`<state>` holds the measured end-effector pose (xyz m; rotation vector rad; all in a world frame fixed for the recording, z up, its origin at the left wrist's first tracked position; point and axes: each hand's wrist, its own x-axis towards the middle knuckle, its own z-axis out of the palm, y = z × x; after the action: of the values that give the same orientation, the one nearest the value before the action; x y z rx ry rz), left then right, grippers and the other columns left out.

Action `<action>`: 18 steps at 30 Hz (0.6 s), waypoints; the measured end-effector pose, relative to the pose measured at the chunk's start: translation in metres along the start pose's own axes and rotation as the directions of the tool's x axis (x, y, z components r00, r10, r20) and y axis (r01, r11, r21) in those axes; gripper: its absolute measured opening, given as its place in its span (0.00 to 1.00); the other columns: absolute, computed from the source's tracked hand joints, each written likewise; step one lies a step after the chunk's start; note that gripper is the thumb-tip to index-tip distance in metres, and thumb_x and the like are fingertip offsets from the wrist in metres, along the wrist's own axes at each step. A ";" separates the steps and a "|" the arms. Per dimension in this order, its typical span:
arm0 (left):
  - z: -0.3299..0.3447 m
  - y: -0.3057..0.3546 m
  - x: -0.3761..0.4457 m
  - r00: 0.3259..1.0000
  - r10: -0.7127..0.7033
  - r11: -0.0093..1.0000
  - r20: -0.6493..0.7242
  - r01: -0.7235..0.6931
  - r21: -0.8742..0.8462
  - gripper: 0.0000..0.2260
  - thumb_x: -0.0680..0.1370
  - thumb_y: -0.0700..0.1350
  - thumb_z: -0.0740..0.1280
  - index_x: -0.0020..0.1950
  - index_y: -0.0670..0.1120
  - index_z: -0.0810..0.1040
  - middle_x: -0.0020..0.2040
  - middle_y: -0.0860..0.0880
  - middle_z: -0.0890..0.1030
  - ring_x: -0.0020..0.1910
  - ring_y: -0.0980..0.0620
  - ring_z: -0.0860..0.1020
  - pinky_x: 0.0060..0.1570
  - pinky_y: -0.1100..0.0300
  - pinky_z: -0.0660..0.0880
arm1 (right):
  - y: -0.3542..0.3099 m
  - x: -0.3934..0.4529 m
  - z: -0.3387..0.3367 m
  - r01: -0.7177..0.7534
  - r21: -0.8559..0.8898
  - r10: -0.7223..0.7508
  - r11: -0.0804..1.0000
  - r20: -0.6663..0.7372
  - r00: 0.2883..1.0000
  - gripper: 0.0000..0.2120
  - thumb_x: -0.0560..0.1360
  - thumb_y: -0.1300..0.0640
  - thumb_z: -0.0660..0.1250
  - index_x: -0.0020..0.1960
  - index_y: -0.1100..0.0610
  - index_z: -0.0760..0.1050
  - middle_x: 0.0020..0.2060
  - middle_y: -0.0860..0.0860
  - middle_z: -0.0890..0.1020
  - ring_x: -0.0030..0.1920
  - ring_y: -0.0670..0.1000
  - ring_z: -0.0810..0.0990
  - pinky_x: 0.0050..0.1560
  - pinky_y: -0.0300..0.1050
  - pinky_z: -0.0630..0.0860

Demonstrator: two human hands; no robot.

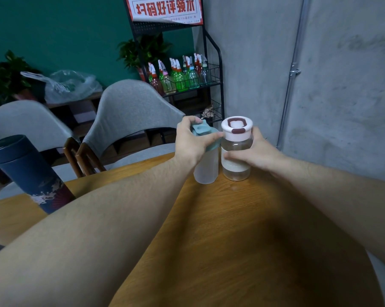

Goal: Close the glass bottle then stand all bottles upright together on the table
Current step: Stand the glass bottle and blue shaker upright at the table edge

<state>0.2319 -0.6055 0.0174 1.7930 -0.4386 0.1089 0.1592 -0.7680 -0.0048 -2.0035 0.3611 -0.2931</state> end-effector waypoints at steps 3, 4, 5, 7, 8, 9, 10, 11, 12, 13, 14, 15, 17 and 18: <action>-0.008 0.007 -0.004 0.999 0.035 0.995 -0.006 -0.034 0.092 0.33 0.65 0.50 0.84 0.64 0.53 0.72 0.64 0.53 0.68 0.64 0.53 0.71 0.65 0.56 0.75 | -0.005 -0.012 0.001 0.047 -0.018 -0.048 0.999 -0.067 0.997 0.55 0.60 0.44 0.84 0.78 0.44 0.54 0.69 0.49 0.72 0.67 0.51 0.73 0.63 0.45 0.71; -0.012 0.010 -0.007 0.999 0.038 0.993 -0.001 -0.038 0.109 0.34 0.65 0.51 0.84 0.66 0.52 0.72 0.64 0.54 0.66 0.66 0.53 0.70 0.68 0.54 0.74 | -0.008 -0.018 0.001 0.070 -0.049 -0.075 0.996 -0.106 0.992 0.57 0.60 0.43 0.83 0.79 0.44 0.52 0.73 0.50 0.68 0.71 0.52 0.70 0.66 0.46 0.69; -0.017 0.014 -0.011 0.999 0.040 0.992 0.010 -0.041 0.118 0.35 0.65 0.50 0.84 0.68 0.52 0.72 0.64 0.55 0.66 0.66 0.53 0.70 0.68 0.53 0.73 | -0.012 -0.024 0.001 0.093 -0.073 -0.103 0.993 -0.144 0.984 0.57 0.61 0.43 0.83 0.80 0.44 0.51 0.76 0.50 0.64 0.74 0.52 0.66 0.68 0.47 0.66; -0.030 0.023 -0.021 0.998 0.048 0.991 0.035 -0.052 0.125 0.34 0.67 0.49 0.83 0.69 0.50 0.72 0.64 0.55 0.65 0.65 0.56 0.68 0.65 0.62 0.72 | -0.022 -0.039 0.002 0.148 -0.121 -0.172 0.981 -0.215 0.961 0.56 0.64 0.43 0.82 0.81 0.46 0.51 0.78 0.50 0.61 0.76 0.53 0.62 0.71 0.49 0.62; -0.039 0.026 -0.028 0.998 0.048 0.990 0.046 -0.054 0.133 0.33 0.68 0.49 0.82 0.69 0.50 0.72 0.64 0.55 0.65 0.63 0.58 0.68 0.60 0.69 0.70 | -0.029 -0.047 0.002 0.169 -0.150 -0.201 0.974 -0.241 0.949 0.54 0.64 0.43 0.81 0.80 0.46 0.52 0.78 0.51 0.61 0.76 0.53 0.63 0.72 0.51 0.62; -0.048 0.030 -0.035 0.998 0.046 0.989 0.053 -0.053 0.137 0.31 0.70 0.49 0.81 0.68 0.51 0.72 0.64 0.55 0.65 0.62 0.59 0.67 0.55 0.74 0.67 | -0.035 -0.054 0.004 0.186 -0.181 -0.228 0.966 -0.255 0.940 0.52 0.65 0.43 0.81 0.80 0.47 0.54 0.77 0.51 0.63 0.76 0.53 0.64 0.72 0.52 0.63; -0.058 0.033 -0.044 0.997 0.041 0.989 0.058 -0.049 0.141 0.28 0.71 0.49 0.80 0.67 0.52 0.72 0.64 0.55 0.66 0.62 0.60 0.67 0.54 0.74 0.67 | -0.043 -0.063 0.007 0.208 -0.228 -0.264 0.951 -0.254 0.930 0.49 0.66 0.42 0.80 0.79 0.48 0.57 0.76 0.51 0.65 0.74 0.53 0.66 0.71 0.53 0.65; -0.070 0.036 -0.052 0.998 0.037 0.989 0.058 -0.045 0.144 0.25 0.72 0.50 0.79 0.65 0.53 0.73 0.65 0.55 0.66 0.62 0.59 0.67 0.57 0.70 0.68 | -0.051 -0.072 0.011 0.228 -0.275 -0.297 0.934 -0.240 0.924 0.46 0.67 0.43 0.79 0.78 0.48 0.60 0.74 0.51 0.67 0.73 0.53 0.68 0.70 0.52 0.67; -0.082 0.038 -0.063 0.998 0.033 0.988 0.050 -0.040 0.149 0.23 0.74 0.50 0.78 0.64 0.53 0.73 0.65 0.55 0.67 0.63 0.58 0.68 0.61 0.65 0.69 | -0.060 -0.080 0.016 0.249 -0.315 -0.327 0.916 -0.224 0.918 0.42 0.68 0.43 0.78 0.76 0.49 0.62 0.72 0.51 0.68 0.71 0.53 0.69 0.68 0.51 0.68; -0.089 0.038 -0.068 0.999 0.029 0.988 0.043 -0.035 0.154 0.21 0.75 0.49 0.77 0.64 0.53 0.74 0.66 0.54 0.68 0.64 0.56 0.69 0.64 0.61 0.70 | -0.067 -0.084 0.019 0.267 -0.336 -0.348 0.903 -0.211 0.914 0.39 0.69 0.44 0.77 0.75 0.50 0.64 0.71 0.50 0.70 0.71 0.53 0.69 0.67 0.50 0.69; -0.110 0.038 -0.084 1.000 0.012 0.987 0.024 -0.016 0.162 0.20 0.75 0.49 0.76 0.65 0.52 0.75 0.66 0.53 0.70 0.64 0.55 0.70 0.64 0.59 0.71 | -0.081 -0.098 0.031 0.291 -0.338 -0.364 0.895 -0.179 0.914 0.37 0.70 0.45 0.76 0.74 0.50 0.66 0.70 0.50 0.70 0.70 0.53 0.70 0.65 0.49 0.69; -0.123 0.038 -0.094 1.000 0.006 0.986 0.015 -0.008 0.168 0.19 0.76 0.49 0.75 0.64 0.51 0.75 0.66 0.52 0.72 0.64 0.54 0.71 0.63 0.60 0.70 | -0.090 -0.106 0.039 0.302 -0.321 -0.365 0.897 -0.154 0.918 0.35 0.70 0.45 0.76 0.72 0.50 0.67 0.69 0.50 0.71 0.69 0.52 0.70 0.64 0.49 0.70; -0.155 0.035 -0.116 1.000 -0.006 0.984 0.003 0.005 0.180 0.14 0.77 0.48 0.74 0.62 0.51 0.76 0.65 0.51 0.76 0.63 0.54 0.73 0.60 0.61 0.68 | -0.110 -0.122 0.061 0.308 -0.264 -0.336 0.914 -0.070 0.939 0.34 0.71 0.44 0.75 0.72 0.50 0.67 0.69 0.50 0.72 0.67 0.51 0.71 0.61 0.46 0.70; -0.172 0.033 -0.126 1.000 -0.017 0.982 -0.001 0.017 0.188 0.13 0.78 0.48 0.73 0.60 0.52 0.76 0.63 0.51 0.77 0.62 0.53 0.74 0.58 0.61 0.68 | -0.119 -0.130 0.075 0.308 -0.237 -0.322 0.922 -0.023 0.947 0.34 0.71 0.43 0.75 0.72 0.50 0.66 0.69 0.50 0.72 0.68 0.51 0.71 0.62 0.45 0.70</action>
<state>0.1309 -0.4187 0.0561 1.9819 -0.4246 0.1419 0.0809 -0.6075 0.0631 -2.2866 0.1100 -0.5363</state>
